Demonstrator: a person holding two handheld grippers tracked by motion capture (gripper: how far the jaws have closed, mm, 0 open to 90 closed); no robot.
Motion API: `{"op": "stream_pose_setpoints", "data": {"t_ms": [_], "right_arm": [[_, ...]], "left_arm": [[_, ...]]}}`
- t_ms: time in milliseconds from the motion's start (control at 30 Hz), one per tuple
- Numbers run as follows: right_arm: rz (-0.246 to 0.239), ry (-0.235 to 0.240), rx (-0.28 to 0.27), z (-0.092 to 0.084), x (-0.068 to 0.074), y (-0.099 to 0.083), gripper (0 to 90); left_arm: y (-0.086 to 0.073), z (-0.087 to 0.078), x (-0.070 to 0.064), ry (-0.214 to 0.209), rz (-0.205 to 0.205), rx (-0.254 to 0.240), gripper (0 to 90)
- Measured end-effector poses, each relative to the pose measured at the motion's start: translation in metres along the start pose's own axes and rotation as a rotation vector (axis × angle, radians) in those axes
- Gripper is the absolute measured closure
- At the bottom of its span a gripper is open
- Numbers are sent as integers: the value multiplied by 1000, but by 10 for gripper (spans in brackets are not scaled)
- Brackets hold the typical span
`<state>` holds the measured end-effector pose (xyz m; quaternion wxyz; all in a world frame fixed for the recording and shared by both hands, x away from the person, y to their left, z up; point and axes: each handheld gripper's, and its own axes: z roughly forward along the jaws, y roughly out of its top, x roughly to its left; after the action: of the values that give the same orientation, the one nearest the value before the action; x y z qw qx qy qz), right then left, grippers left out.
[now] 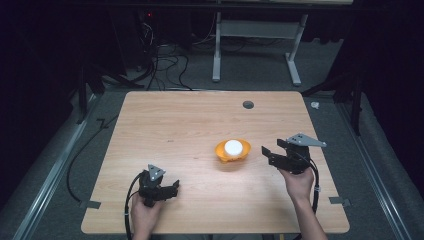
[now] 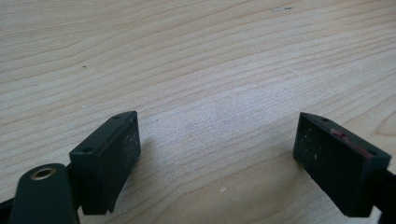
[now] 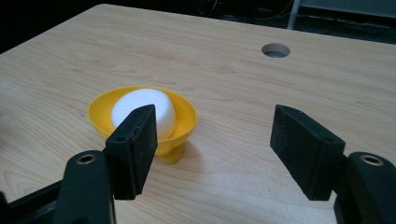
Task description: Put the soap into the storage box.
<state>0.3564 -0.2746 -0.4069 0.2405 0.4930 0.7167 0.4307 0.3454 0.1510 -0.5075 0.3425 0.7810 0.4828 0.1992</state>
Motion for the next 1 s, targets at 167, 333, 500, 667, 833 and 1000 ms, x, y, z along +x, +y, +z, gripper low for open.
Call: {"op": "stream_pose_setpoints", "data": {"t_ms": [167, 333, 500, 667, 833, 1000], "right_arm": [[8, -8, -2, -6, -3, -6, 326], [15, -16, 1, -10, -6, -12, 327], [23, -17, 9, -12, -6, -23, 327], [40, -18, 16, -12, -8, -30, 328], [51, -15, 23, -12, -7, -38, 328], [53, -13, 30, -11, -7, -45, 328]], "left_arm": [[0, 0, 0, 0, 0, 0, 152], [0, 0, 0, 0, 1, 0, 152], [0, 0, 0, -1, 1, 0, 152], [0, 0, 0, -1, 1, 0, 152], [0, 0, 0, -2, 1, 0, 152], [0, 0, 0, -2, 1, 0, 152]]}}
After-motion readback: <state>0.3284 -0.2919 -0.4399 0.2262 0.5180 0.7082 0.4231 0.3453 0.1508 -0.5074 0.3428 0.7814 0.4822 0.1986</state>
